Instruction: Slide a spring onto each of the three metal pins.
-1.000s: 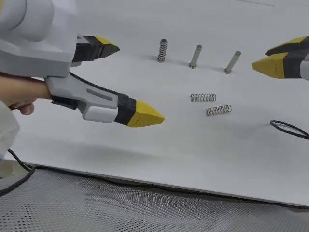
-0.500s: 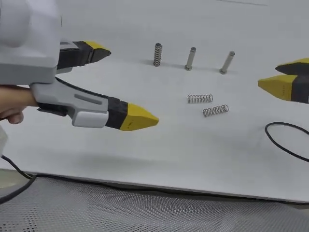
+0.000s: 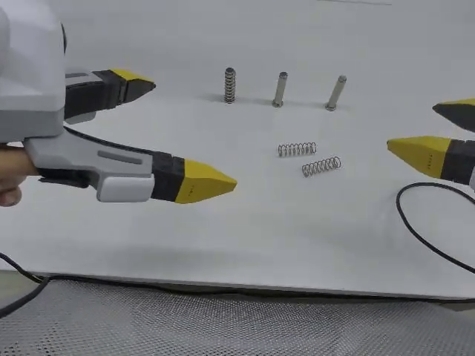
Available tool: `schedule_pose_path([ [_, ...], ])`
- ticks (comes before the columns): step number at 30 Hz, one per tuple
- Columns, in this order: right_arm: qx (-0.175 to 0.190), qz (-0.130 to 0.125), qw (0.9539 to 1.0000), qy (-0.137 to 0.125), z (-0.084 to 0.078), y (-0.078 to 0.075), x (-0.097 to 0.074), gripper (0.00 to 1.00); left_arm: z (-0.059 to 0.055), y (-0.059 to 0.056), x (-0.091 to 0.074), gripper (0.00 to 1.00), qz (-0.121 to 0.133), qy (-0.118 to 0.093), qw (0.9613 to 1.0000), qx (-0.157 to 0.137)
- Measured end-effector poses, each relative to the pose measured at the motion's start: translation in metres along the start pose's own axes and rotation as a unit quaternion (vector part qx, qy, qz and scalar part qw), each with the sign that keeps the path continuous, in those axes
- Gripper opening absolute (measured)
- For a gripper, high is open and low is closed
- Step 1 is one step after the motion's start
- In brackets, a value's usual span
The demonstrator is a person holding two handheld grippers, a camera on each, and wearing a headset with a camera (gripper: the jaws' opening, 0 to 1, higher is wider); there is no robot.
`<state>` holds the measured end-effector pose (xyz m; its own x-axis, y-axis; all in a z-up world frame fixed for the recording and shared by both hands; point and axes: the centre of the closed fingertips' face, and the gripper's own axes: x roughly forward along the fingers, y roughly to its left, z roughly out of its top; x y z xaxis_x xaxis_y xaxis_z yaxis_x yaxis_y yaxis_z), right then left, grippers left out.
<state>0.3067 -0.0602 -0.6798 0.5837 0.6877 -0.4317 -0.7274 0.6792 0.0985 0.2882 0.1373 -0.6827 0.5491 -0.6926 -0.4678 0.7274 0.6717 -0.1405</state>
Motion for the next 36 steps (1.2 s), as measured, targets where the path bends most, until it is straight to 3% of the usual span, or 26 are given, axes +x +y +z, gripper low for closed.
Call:
schedule_pose_path([
  [8,-0.006,0.004,1.0,-0.006,-0.008,0.012,-0.003,0.64,-0.007,-0.004,0.001,0.96,-0.002,0.008,1.0,-0.005],
  [23,-0.006,0.017,0.9996,0.019,-0.031,0.017,-0.01,0.78,-0.01,-0.003,0.0,0.96,-0.002,0.018,0.9998,-0.005],
  [29,-0.004,0.024,0.9997,0.006,-0.03,0.02,-0.013,0.87,-0.013,-0.004,0.0,0.97,-0.006,0.022,0.9997,-0.004],
  [36,-0.008,0.016,0.9998,0.007,-0.032,0.019,-0.014,0.97,-0.017,-0.006,0.003,0.97,-0.012,0.03,0.9995,-0.005],
])
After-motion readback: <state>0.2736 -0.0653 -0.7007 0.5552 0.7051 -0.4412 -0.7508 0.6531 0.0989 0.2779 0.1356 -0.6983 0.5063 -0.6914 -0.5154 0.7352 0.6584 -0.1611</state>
